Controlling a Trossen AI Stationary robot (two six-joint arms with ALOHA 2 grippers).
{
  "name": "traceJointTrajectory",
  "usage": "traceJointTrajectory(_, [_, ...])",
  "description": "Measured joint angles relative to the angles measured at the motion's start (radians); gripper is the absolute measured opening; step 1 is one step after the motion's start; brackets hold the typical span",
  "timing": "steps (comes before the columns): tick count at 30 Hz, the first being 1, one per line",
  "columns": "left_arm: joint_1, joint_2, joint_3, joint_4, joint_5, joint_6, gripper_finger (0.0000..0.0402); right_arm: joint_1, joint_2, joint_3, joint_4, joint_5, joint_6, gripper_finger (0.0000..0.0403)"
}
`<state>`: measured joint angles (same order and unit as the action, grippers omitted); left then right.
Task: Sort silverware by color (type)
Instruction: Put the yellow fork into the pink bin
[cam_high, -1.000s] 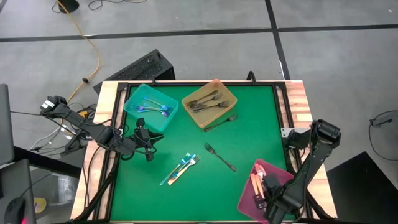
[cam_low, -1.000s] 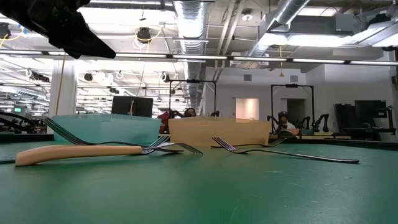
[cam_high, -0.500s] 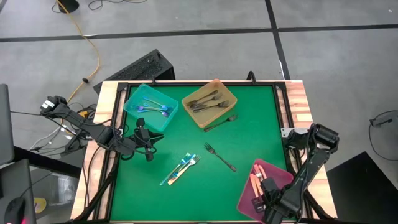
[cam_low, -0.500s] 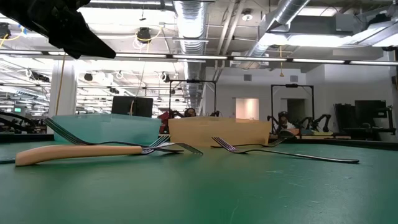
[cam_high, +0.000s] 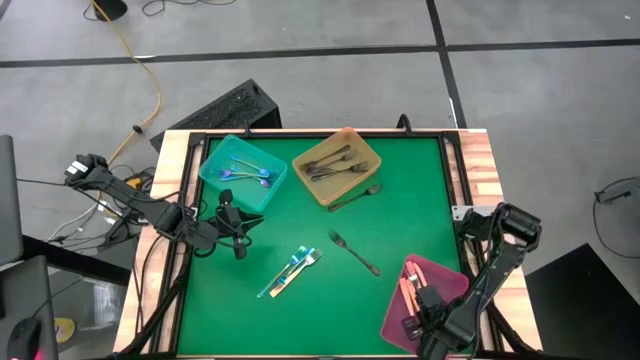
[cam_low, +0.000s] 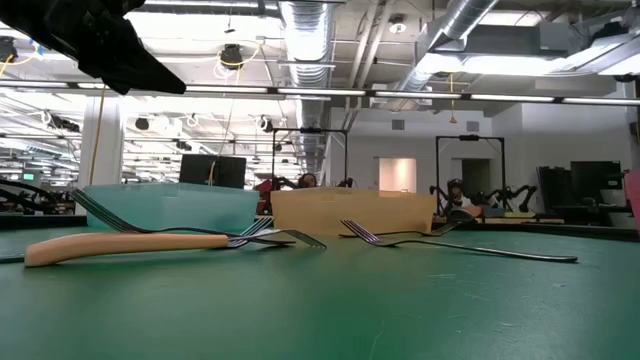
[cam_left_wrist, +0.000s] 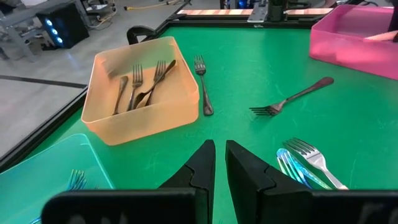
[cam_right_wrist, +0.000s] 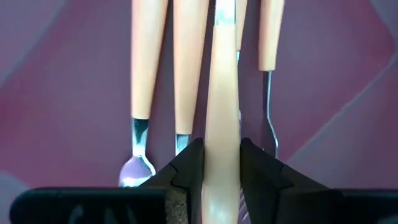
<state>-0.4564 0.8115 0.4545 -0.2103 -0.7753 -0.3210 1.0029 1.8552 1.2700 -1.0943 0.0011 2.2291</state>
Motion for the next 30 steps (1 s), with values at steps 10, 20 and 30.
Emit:
traceJointTrajectory(10, [0.000, 0.000, 0.000, -0.001, -0.016, 0.001, 0.0025, -0.009, 0.060, 0.003, 0.045, -0.060, -0.065, 0.0114])
traceJointTrajectory(20, [0.000, 0.000, 0.000, 0.000, -0.023, -0.002, 0.0025, -0.011, 0.065, -0.001, 0.061, -0.063, -0.088, 0.0114])
traceJointTrajectory(30, [0.000, 0.000, 0.000, 0.000, -0.023, -0.003, 0.0025, -0.011, 0.065, -0.001, 0.058, -0.055, -0.095, 0.0158])
